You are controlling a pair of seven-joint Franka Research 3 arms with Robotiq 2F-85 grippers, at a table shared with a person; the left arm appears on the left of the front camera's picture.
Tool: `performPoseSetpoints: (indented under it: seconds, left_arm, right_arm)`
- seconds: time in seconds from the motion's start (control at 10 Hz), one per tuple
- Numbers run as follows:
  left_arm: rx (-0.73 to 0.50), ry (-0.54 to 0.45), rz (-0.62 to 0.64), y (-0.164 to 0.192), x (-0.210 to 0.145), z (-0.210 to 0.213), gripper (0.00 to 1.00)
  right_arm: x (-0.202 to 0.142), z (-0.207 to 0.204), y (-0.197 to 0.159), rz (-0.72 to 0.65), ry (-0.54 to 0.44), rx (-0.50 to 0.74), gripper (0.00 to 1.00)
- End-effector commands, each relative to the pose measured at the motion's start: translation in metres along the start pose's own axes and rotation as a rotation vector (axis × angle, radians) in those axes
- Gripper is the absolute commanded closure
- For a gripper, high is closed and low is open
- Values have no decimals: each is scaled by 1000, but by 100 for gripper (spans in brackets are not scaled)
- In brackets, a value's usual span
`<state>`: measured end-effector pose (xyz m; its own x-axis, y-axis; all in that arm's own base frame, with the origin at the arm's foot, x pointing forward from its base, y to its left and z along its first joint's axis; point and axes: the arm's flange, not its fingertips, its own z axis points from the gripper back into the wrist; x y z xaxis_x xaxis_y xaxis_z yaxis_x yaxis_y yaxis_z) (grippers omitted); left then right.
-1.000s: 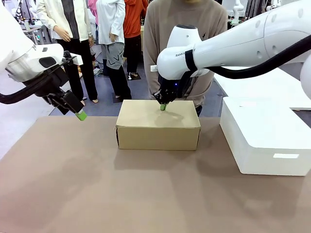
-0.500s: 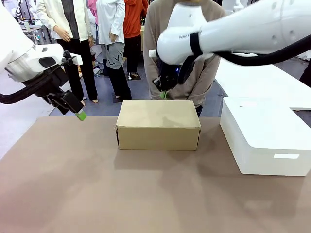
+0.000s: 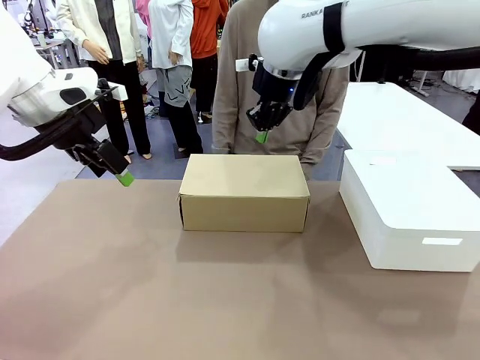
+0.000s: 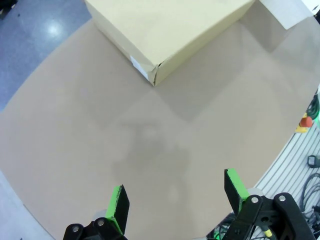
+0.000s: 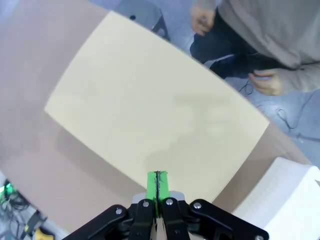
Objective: Pack the shoes into the box.
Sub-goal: Press down on the lid of the Shoes Box.
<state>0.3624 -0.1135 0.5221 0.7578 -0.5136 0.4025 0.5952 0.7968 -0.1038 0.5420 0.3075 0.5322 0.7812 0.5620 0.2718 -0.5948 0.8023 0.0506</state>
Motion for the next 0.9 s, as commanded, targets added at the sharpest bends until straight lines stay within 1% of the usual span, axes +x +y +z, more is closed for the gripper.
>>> performPoseSetpoints:
  seconds: [0.0, 0.1, 0.4, 0.6, 0.8]
  left_arm:
    - [20, -2, 5, 0, -1, 1, 0]
    - [20, -2, 5, 0, -1, 1, 0]
    - [20, -2, 5, 0, -1, 1, 0]
    - [20, -2, 5, 0, -1, 1, 0]
    - [20, -2, 5, 0, -1, 1, 0]
  right_arm:
    - [-43, 19, 0, 81, 28, 9, 100]
    - [-60, 29, 6, 122, 30, 15, 100]
    - [-110, 50, 11, 154, 21, -27, 40]
    - [-139, 59, 18, 175, 20, -27, 0]
    - [-162, 63, 26, 217, 25, -13, 0]
